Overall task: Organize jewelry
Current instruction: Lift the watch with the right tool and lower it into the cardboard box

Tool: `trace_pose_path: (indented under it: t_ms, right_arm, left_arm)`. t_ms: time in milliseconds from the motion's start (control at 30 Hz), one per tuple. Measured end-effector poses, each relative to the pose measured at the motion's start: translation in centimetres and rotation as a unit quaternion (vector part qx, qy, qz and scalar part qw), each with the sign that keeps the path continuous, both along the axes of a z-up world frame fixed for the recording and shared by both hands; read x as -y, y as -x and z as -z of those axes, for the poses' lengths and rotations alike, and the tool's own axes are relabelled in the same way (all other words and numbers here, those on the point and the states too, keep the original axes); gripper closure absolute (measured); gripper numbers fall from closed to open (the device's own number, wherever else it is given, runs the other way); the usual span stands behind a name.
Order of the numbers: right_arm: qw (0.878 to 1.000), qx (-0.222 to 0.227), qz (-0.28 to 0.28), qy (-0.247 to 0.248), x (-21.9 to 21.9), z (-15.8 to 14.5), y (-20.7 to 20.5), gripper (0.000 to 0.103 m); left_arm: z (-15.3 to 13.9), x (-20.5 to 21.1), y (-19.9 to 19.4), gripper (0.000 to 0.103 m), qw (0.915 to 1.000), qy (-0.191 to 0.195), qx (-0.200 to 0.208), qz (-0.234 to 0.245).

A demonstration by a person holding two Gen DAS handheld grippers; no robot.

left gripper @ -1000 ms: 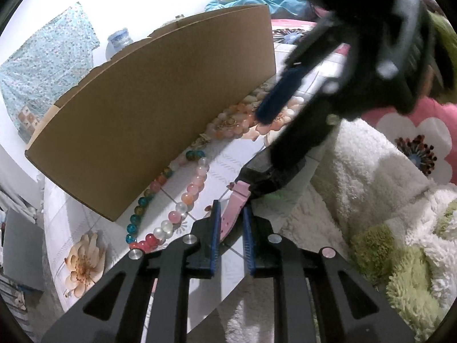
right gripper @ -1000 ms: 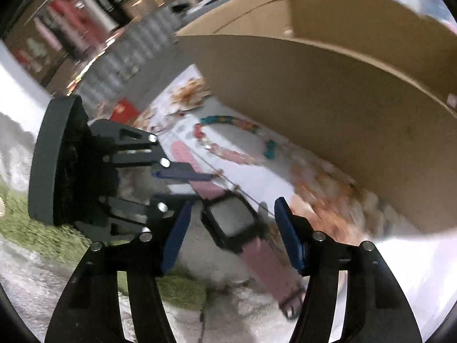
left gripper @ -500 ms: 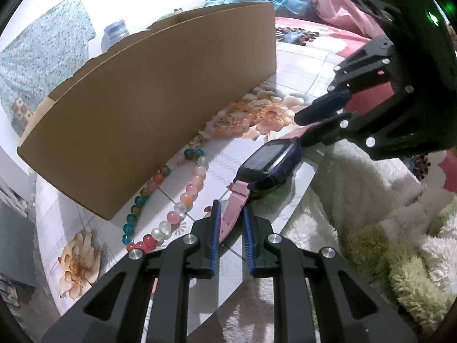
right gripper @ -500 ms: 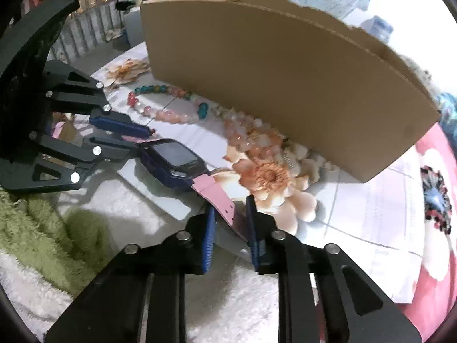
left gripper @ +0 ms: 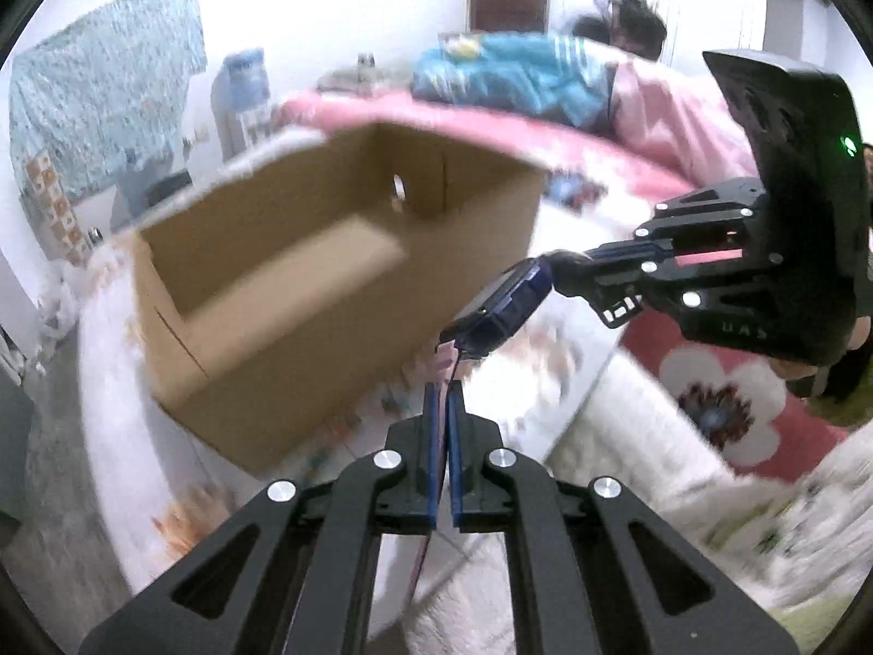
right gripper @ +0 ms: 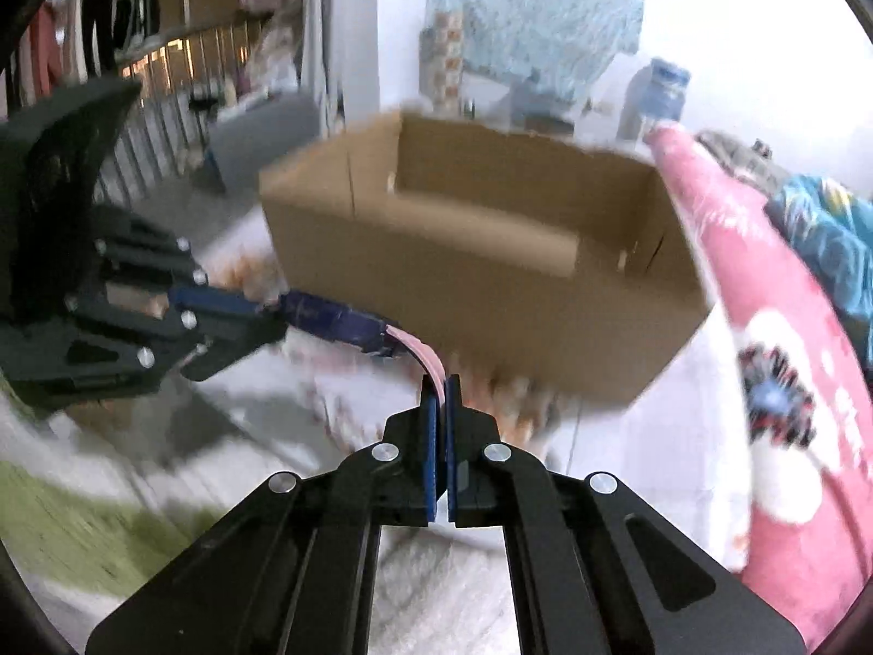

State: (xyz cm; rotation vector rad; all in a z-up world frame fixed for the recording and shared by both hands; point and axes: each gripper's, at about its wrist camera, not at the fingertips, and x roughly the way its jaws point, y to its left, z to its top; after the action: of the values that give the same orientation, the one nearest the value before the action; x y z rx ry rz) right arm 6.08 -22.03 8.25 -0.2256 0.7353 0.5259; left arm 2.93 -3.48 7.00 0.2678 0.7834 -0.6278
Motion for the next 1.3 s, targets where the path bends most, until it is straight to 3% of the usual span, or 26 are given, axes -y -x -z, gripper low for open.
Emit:
trace_pose_path:
  t_ms: [100,233,333,433,600,667,733,767,833,1033,1167,1300]
  right_arm:
    - [0.999,-0.009,-0.008,-0.03,-0.1,-3.6,-3.5,0.102]
    - [0.997,-0.064,-0.032,-0.015,-1.7,-4.2,-10.0,0.102]
    - [0.992,-0.116,-0.043,0.027,-3.4,-2.3,-15.2,0.102]
    - [0.98,-0.179,-0.045,0.07,-5.2,0.9,-19.5,0.102]
    - [0.963,-0.248,-0.039,0.1,-6.3,4.6,-24.0,0.101]
    - [0.955,-0.276,-0.034,0.104,-6.2,6.0,-25.6,0.093]
    - [0.954,-0.28,-0.016,0.105,-5.9,6.7,-26.6,0.086]
    - [0.953,-0.284,-0.006,0.103,-5.6,7.0,-27.0,0.075]
    - [0.955,-0.279,0.01,0.096,-5.0,7.0,-27.0,0.066]
    - [0.967,-0.244,0.028,0.066,-3.8,4.8,-25.5,0.066]
    - [0.969,-0.235,0.007,0.073,-5.5,4.2,-26.7,0.066]
    - [0.967,-0.24,0.0,0.083,-6.1,4.9,-27.4,0.066]
  left_arm:
    - [-3.6,-0.5,-2.4,0.1,0.9997,0.018,0.012,-0.009]
    - [-5.2,-1.7,-8.3,0.1,0.9984,0.035,-0.026,-0.037]
    - [-3.8,-2.3,-14.0,0.1,0.9931,0.033,-0.094,-0.061]
    - [-0.9,-1.9,-19.2,0.1,0.9855,-0.003,-0.15,-0.08]
    - [2.8,-1.9,-23.9,0.099,0.9695,-0.032,-0.222,-0.098]
    - [4.0,-1.4,-25.0,0.093,0.9651,-0.067,-0.232,-0.101]
    - [4.6,-1.1,-25.6,0.084,0.9641,-0.102,-0.216,-0.115]
    - [4.4,-1.1,-25.8,0.069,0.9647,-0.107,-0.208,-0.121]
    - [4.1,-1.3,-25.7,0.058,0.9684,-0.097,-0.196,-0.12]
    - [1.0,-2.3,-23.9,0.053,0.9797,-0.082,-0.135,-0.123]
    - [-2.3,-4.9,-21.4,0.047,0.9849,-0.013,-0.103,-0.138]
    - [-4.5,-7.4,-17.5,0.037,0.985,0.059,-0.07,-0.146]
